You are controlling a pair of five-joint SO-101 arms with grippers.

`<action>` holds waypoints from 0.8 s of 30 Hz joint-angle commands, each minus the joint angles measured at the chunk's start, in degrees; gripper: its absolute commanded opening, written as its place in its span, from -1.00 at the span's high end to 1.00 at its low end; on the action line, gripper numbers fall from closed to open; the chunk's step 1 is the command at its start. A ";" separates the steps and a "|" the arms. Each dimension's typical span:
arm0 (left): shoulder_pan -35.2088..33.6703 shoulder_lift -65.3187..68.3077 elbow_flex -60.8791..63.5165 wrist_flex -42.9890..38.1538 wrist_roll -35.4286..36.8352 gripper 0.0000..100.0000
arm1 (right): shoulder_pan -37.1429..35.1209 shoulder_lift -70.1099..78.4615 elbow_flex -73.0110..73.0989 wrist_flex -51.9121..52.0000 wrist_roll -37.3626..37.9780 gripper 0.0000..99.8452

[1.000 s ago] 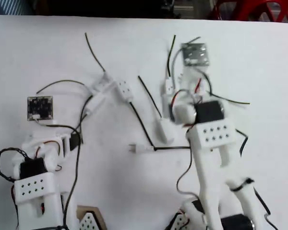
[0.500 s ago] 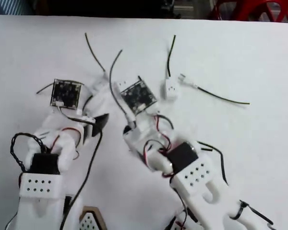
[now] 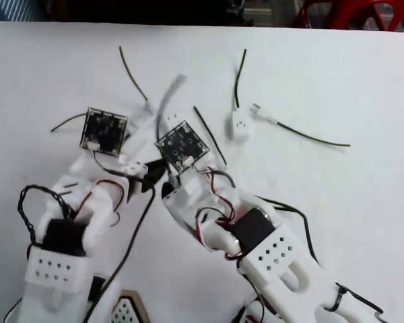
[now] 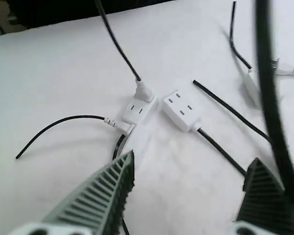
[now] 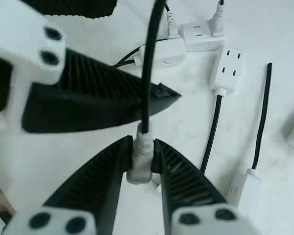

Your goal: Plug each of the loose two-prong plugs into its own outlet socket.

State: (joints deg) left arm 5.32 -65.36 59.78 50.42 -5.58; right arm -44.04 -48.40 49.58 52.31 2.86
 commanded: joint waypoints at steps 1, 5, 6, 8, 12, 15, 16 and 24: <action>4.97 -8.84 -4.31 4.31 0.18 0.31 | -0.40 1.19 -0.53 -1.27 0.35 0.96; 6.55 -13.85 -0.97 5.89 0.18 0.30 | 1.10 1.45 -0.53 -1.63 0.26 0.96; 6.37 -14.20 -0.09 5.71 0.18 0.30 | 1.71 1.27 -0.53 -1.80 0.26 0.96; 5.76 -14.29 0.88 5.54 0.18 0.30 | 3.56 1.36 -0.53 -1.89 0.26 0.96; 3.03 -14.20 1.49 5.27 0.18 0.30 | 9.19 1.54 -0.53 -2.77 0.00 0.96; 2.07 -12.97 1.32 4.66 0.18 0.30 | 15.69 1.63 -0.44 -5.93 -3.16 0.97; 2.07 -11.47 1.05 4.66 0.18 0.30 | 17.71 1.63 -0.44 -6.99 -3.96 0.97; 2.07 16.40 -9.14 0.62 0.70 0.25 | 25.98 1.71 7.74 -20.53 -7.47 0.97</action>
State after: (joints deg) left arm 7.87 -64.04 59.43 53.49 -5.58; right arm -19.96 -46.73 55.56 37.45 -3.82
